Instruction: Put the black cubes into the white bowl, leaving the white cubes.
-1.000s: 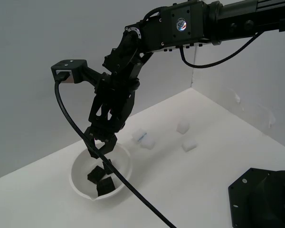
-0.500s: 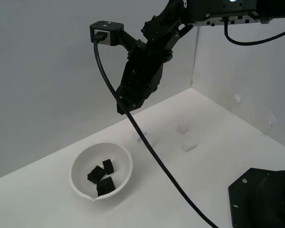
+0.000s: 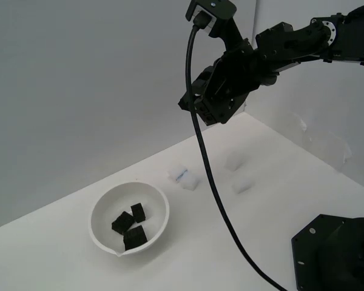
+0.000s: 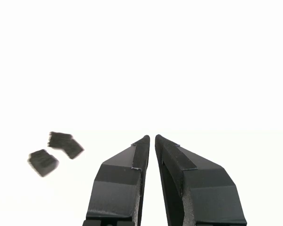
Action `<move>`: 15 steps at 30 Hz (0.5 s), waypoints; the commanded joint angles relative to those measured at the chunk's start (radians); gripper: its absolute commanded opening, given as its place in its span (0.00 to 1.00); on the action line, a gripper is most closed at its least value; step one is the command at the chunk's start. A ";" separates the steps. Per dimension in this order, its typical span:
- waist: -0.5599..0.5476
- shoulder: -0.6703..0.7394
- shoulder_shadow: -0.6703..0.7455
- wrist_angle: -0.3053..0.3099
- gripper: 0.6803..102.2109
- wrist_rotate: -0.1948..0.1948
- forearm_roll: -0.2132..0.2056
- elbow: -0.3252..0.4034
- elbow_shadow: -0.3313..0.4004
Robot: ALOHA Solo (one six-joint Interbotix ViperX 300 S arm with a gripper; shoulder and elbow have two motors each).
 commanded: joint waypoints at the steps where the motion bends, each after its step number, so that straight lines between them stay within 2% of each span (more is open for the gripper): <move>1: 0.017 0.049 0.055 -0.021 0.02 0.017 -0.021 0.023 0.021; 11: 0.049 0.155 0.161 -0.138 0.02 -0.003 -0.091 0.141 0.140; 15: 0.051 0.190 0.196 -0.186 0.02 -0.003 -0.106 0.178 0.176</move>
